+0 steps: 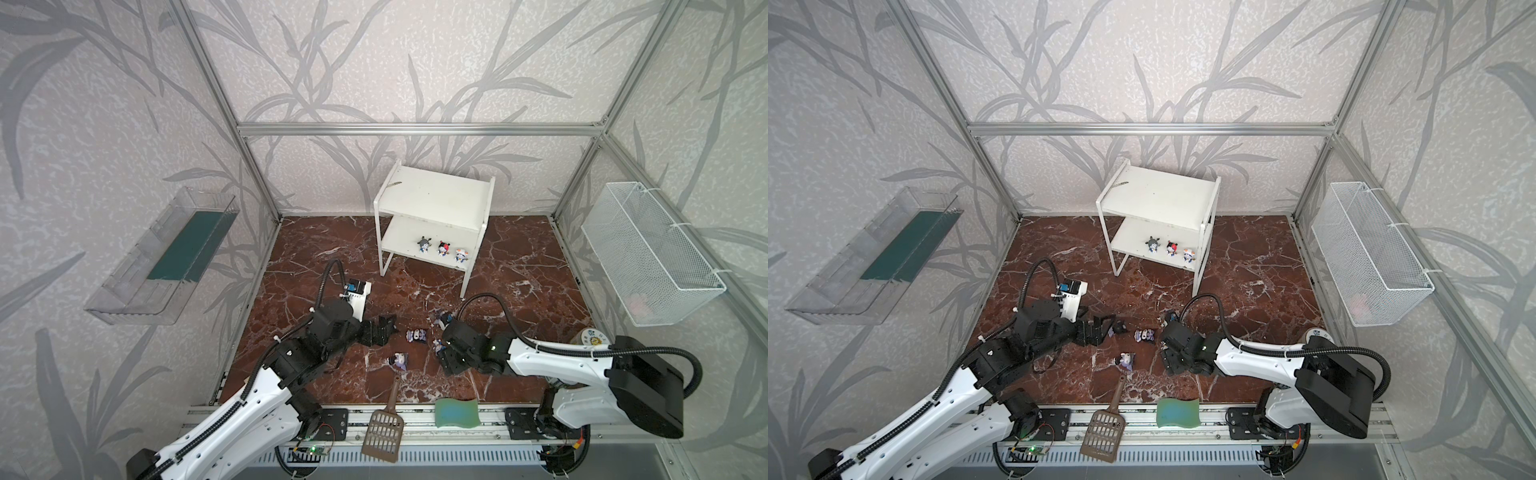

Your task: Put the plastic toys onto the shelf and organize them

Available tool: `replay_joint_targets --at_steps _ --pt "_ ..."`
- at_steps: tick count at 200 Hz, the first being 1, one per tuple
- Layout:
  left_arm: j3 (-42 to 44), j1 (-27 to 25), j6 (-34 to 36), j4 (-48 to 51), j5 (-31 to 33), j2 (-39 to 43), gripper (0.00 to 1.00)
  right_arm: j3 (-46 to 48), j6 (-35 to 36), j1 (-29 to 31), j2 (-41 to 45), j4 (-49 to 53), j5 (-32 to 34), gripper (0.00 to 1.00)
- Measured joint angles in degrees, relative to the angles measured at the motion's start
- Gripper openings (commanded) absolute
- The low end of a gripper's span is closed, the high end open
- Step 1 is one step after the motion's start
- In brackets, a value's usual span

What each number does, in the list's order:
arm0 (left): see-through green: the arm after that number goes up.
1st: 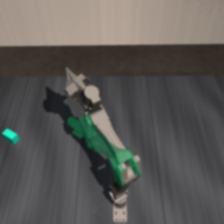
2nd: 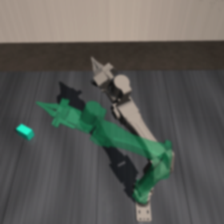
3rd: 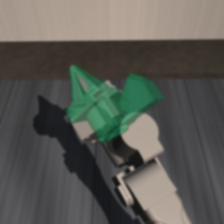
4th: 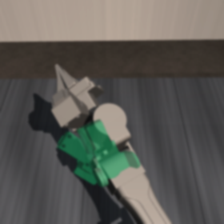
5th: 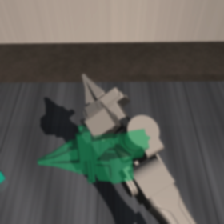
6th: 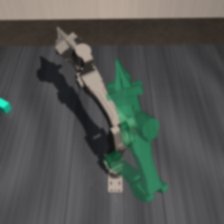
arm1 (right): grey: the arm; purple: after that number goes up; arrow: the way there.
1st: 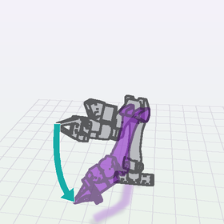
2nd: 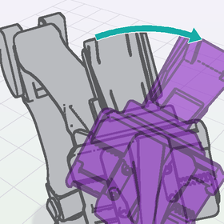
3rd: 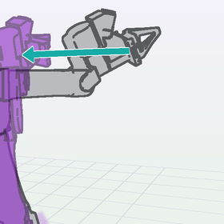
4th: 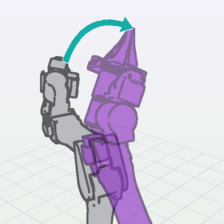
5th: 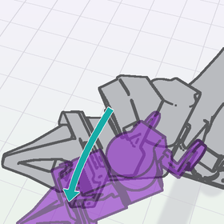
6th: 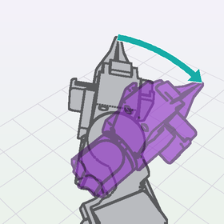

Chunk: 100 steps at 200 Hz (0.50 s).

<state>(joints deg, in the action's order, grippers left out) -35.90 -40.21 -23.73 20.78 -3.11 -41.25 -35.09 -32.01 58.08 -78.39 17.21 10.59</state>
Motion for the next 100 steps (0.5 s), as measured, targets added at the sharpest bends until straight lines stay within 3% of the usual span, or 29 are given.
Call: replay_joint_targets --at_steps 35,100 --pt "-0.5 -0.1 0.5 -0.3 -1.1 -2.2 0.99 -2.1 -1.0 -0.6 -2.6 2.7 4.8 0.81" --pt "-1.5 -0.6 1.2 -0.5 -2.0 -3.6 0.99 -3.4 2.3 -2.8 -3.1 2.6 3.5 0.81"
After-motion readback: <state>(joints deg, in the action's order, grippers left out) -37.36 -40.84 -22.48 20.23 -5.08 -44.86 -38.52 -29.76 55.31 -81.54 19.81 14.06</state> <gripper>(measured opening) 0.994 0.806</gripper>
